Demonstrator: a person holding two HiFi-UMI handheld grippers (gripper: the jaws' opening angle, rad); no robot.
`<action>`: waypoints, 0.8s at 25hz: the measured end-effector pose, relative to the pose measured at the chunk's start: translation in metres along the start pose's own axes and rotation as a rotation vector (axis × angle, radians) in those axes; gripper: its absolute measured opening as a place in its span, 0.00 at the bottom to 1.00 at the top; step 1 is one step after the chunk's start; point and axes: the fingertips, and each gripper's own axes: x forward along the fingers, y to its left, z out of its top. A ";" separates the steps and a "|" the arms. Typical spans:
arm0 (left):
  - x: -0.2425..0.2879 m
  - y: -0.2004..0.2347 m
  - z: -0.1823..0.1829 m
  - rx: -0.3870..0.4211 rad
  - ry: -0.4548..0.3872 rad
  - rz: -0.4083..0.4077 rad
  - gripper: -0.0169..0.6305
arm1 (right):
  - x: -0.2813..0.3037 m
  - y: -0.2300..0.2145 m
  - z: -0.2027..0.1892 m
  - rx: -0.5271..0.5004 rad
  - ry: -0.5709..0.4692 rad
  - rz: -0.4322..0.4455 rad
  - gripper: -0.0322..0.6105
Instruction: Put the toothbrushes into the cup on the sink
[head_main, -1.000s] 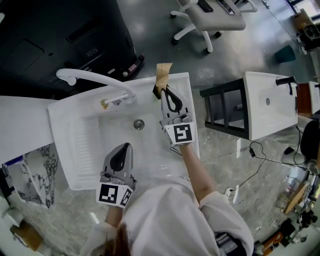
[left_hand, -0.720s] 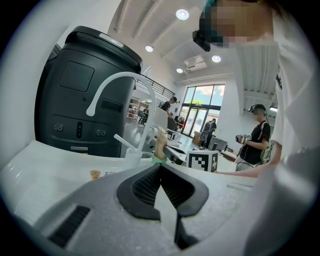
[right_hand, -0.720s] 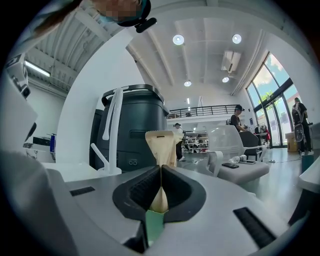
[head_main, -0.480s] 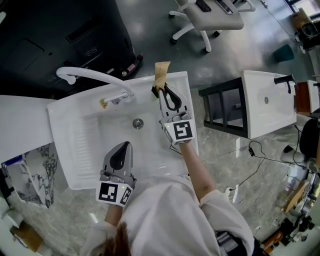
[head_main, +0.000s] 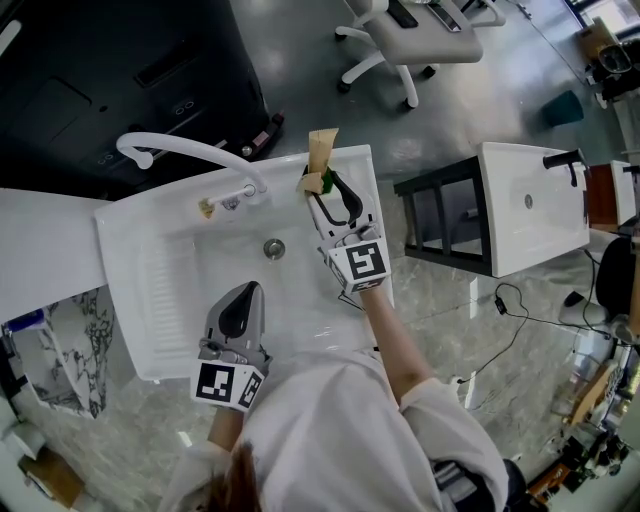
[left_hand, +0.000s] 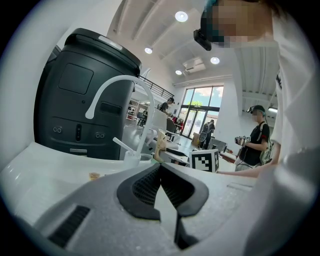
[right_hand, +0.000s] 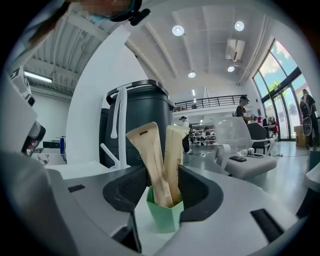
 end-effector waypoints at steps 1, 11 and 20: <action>0.000 0.000 0.000 0.000 -0.001 0.000 0.05 | -0.001 0.000 0.001 0.000 -0.001 0.000 0.30; -0.005 -0.005 0.005 0.003 -0.020 -0.005 0.05 | -0.021 0.004 0.017 -0.001 -0.032 0.005 0.30; -0.015 -0.013 0.014 0.025 -0.050 -0.009 0.05 | -0.050 0.007 0.055 -0.008 -0.100 -0.011 0.30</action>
